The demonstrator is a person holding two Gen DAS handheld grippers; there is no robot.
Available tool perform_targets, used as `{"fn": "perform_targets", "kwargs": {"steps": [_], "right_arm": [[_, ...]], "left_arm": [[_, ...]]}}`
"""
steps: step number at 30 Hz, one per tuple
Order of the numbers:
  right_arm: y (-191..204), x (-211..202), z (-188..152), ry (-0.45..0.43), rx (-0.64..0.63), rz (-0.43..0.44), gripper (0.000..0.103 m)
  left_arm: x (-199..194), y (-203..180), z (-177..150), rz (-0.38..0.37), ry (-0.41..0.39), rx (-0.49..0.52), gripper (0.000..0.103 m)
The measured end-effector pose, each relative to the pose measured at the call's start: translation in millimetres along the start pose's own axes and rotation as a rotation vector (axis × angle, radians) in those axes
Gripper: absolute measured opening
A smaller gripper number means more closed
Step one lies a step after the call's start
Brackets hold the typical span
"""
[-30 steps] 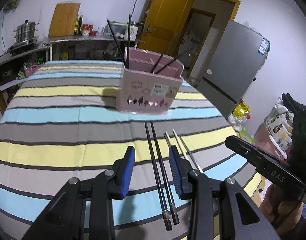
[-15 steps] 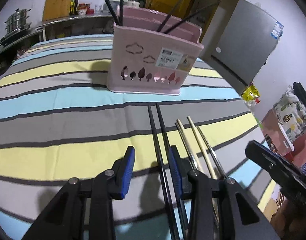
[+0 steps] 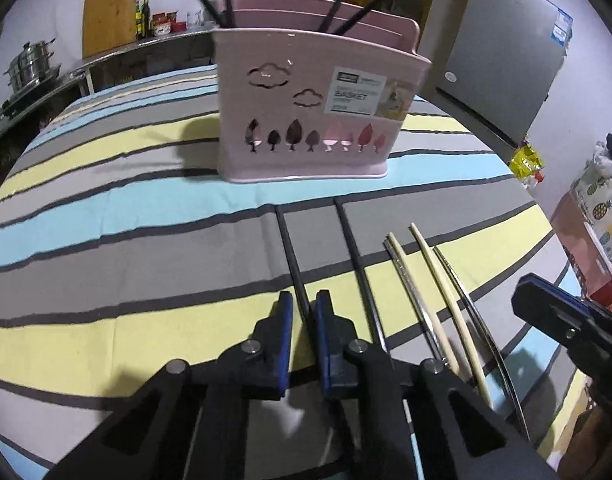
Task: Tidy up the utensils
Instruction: 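Close the left gripper on a black chopstick while the right gripper grasps another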
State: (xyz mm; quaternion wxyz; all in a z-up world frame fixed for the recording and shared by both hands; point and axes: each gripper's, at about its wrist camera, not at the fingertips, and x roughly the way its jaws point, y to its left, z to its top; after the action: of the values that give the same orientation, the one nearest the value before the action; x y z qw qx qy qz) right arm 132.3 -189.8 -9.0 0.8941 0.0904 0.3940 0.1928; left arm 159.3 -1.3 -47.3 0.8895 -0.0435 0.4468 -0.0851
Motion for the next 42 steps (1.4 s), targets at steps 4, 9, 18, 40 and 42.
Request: {"fn": "perform_targets", "kwargs": {"steps": [4,9,18,40,42], "right_arm": [[9,11,3,0.017,-0.025,0.007,0.016],[17,35,10,0.058,-0.045,0.013,0.016],[33,80,31,0.128,-0.074,-0.006,0.016],[49,111,46,0.211,-0.103,-0.06,0.006],[52,102,49,0.192,-0.108,-0.046,0.005]], "left_arm": [[-7,17,-5,0.014,-0.001,-0.019,0.009],[-16,45,-11,0.022,-0.003,-0.081,0.009],[-13,72,1,-0.012,0.026,-0.154,0.009],[4,60,29,0.03,0.099,-0.078,0.007],[-1,61,30,0.017,0.089,-0.092,0.007]]}}
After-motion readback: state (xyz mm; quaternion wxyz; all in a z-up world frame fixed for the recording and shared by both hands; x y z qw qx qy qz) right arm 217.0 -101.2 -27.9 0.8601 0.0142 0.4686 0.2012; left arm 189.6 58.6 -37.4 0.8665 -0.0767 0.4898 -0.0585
